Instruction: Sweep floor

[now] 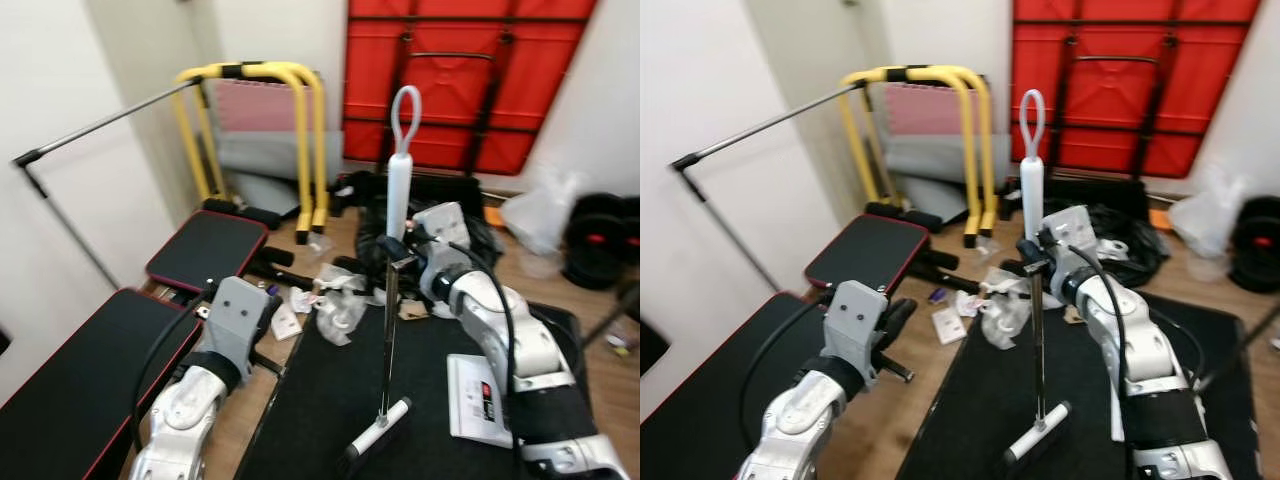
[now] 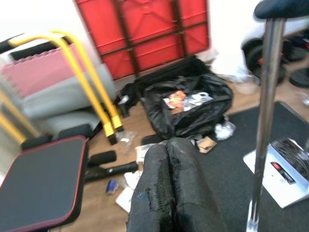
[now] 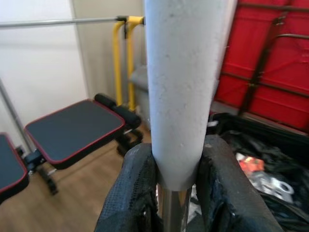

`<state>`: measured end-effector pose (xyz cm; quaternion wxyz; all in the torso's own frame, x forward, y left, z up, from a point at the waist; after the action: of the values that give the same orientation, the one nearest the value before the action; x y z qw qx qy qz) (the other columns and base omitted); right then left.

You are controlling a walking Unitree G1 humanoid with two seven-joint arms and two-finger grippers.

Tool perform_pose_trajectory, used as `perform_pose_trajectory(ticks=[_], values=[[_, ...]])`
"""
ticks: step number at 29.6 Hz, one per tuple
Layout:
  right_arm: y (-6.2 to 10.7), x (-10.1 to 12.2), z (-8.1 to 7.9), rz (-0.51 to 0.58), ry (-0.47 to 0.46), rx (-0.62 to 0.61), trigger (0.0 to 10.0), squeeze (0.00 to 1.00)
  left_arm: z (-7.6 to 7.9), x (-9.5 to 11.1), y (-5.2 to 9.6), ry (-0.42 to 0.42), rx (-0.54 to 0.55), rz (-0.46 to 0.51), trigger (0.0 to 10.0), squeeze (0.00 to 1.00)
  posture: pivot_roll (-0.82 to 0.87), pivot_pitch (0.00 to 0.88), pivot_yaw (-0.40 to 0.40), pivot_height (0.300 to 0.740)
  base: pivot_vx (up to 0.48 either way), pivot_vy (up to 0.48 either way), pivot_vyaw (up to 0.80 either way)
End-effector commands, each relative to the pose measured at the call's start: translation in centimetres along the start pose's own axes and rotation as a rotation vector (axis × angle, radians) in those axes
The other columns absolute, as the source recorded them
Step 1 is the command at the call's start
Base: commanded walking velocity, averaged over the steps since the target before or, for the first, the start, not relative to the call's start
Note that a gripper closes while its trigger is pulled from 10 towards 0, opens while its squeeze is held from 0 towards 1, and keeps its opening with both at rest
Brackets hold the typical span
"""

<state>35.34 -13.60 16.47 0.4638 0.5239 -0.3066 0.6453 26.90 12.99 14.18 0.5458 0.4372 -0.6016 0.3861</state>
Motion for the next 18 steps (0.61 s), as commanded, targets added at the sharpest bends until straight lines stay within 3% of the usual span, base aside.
perform_pose_trajectory(ticks=[1,3,18], values=[[0.0,1.4,0.5,0.058,0.026,-0.017,10.0,0.00,-1.4,-0.2,0.0,-0.021,0.157,0.014,10.0,0.00,-0.10,0.000,-0.040,0.740,0.000,0.000,-0.80],[-0.1,1.6,0.3,0.063,0.019,-0.012,10.0,0.00,-1.7,-0.1,-0.1,-0.025,0.167,0.023,10.0,0.00,-0.10,0.000,-0.039,0.740,0.000,0.000,-0.80],[-1.5,3.8,-1.0,0.121,-0.024,0.054,10.0,0.00,-2.5,-0.1,-0.9,-0.098,0.156,0.031,10.0,0.00,-0.11,0.000,-0.030,0.740,0.000,0.000,0.00]])
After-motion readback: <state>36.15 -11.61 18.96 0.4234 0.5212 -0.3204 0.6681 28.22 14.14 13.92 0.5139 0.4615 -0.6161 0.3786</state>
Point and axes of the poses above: a point about 5 cm out from each wrist's last joint towards the gripper, its own y axis pointing back from the gripper into the wrist, its own x axis along the axis of the wrist's last joint, z = x × y, the point moved 3 cm from there along -y, pointing out of the wrist towards the gripper, and after that the axes turned 11 degrees about y, right-handed, at the moved point
